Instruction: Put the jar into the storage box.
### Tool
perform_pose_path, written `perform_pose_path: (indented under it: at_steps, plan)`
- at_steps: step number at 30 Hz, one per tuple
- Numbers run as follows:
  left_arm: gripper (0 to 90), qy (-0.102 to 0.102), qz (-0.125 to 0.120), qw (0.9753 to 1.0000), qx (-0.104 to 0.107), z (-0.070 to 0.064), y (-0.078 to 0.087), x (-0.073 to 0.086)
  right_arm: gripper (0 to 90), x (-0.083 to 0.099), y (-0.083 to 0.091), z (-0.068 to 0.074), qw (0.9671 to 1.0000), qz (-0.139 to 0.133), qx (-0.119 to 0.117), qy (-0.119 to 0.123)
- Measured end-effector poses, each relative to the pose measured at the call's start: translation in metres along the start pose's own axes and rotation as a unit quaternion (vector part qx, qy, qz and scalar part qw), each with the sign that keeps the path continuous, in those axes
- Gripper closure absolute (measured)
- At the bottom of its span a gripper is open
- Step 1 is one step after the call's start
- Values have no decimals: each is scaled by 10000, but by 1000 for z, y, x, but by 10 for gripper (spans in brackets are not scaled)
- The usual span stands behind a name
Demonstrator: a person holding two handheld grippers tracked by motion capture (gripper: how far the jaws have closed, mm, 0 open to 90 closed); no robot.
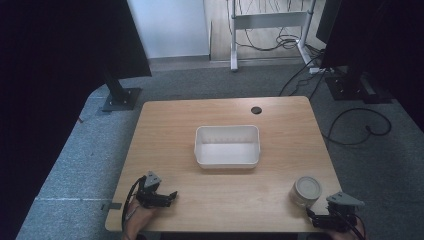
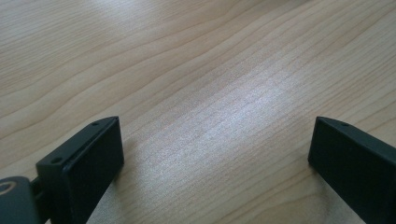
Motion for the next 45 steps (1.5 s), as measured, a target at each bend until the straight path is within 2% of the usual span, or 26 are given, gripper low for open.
perform_pose_path:
  at_steps: [9, 21, 33, 45]
  plan:
    - [24, 30, 17, 10000, -35, 1, 0, 0, 0, 0, 1, 1, 10000, 12, 16, -23]
    - [25, 68, 17, 9999, -77, 0, 1, 1, 0, 0, 3, 5, 9999, -3, -119, -93]
    - [28, 131, 9, 9998, -139, 0, 0, 0, 0, -5, 11, 16, 9994, -12, -335, 38]
    - [27, 163, -3, 9997, -159, -1, 0, 0, 0, -20, 20, 26, 9983, -225, -510, 153]
Point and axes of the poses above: each handheld gripper's, and its own axes: y roughly backward along the jaws, x roughly out of its underside, z roughly to its left, the point moved 9 cm from there along -y, roughly forward along the jaws
